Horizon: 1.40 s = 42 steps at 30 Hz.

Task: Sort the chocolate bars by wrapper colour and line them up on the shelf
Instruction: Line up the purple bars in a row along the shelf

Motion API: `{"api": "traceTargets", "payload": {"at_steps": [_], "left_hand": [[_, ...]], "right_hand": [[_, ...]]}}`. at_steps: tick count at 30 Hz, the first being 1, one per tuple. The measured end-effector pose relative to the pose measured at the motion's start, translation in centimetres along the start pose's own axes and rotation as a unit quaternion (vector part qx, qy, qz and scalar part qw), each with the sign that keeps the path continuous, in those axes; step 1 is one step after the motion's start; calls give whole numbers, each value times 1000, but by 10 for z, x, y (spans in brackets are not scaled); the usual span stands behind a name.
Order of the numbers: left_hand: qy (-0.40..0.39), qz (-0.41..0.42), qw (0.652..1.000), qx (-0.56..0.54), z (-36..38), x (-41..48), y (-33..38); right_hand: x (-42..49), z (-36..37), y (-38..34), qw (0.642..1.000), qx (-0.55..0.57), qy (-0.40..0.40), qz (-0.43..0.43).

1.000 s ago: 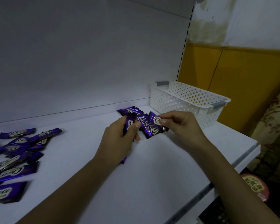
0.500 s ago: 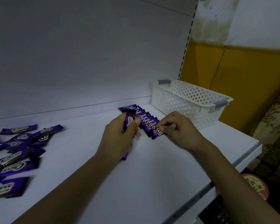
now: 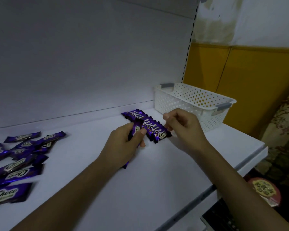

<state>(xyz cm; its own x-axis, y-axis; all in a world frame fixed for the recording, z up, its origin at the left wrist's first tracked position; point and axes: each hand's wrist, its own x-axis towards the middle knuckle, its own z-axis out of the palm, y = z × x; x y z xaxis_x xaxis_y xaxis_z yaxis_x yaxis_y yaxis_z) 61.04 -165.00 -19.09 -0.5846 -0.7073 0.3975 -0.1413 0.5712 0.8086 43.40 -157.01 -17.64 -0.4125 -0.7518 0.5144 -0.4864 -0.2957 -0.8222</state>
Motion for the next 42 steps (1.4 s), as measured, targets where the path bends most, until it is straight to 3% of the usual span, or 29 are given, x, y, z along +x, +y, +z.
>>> {"api": "traceTargets", "payload": {"at_steps": [2,6,11,15,17,21,28,31,35,42], "left_hand": [[-27,13,999,44,1,-2,0],[-49,20,996,66,-1,-2,3],[-24,8,999,36,0,-4,6],[-23,-3,1000,17,4,-7,6],[-20,-1,1000,21,2,-6,5],[0,0,1000,2,-1,-3,5],[124,2,991,-51,-3,-7,5],[120,-1,992,-48,-3,-6,3],[111,2,993,-39,-2,-4,3],[111,-5,992,-55,-4,-4,3]], "right_hand": [[-2,0,-7,995,88,-43,3],[-3,10,-16,983,102,-151,14],[-1,-1,-17,985,147,-55,68],[-4,-1,-8,982,139,-101,78],[-4,3,-7,982,119,-126,70],[0,0,-9,987,111,-81,83],[-4,-11,-6,991,13,-101,90],[-5,-23,1,984,-89,-131,80],[-4,-30,6,973,-103,-185,93],[2,-26,13,978,-137,-146,57]]}}
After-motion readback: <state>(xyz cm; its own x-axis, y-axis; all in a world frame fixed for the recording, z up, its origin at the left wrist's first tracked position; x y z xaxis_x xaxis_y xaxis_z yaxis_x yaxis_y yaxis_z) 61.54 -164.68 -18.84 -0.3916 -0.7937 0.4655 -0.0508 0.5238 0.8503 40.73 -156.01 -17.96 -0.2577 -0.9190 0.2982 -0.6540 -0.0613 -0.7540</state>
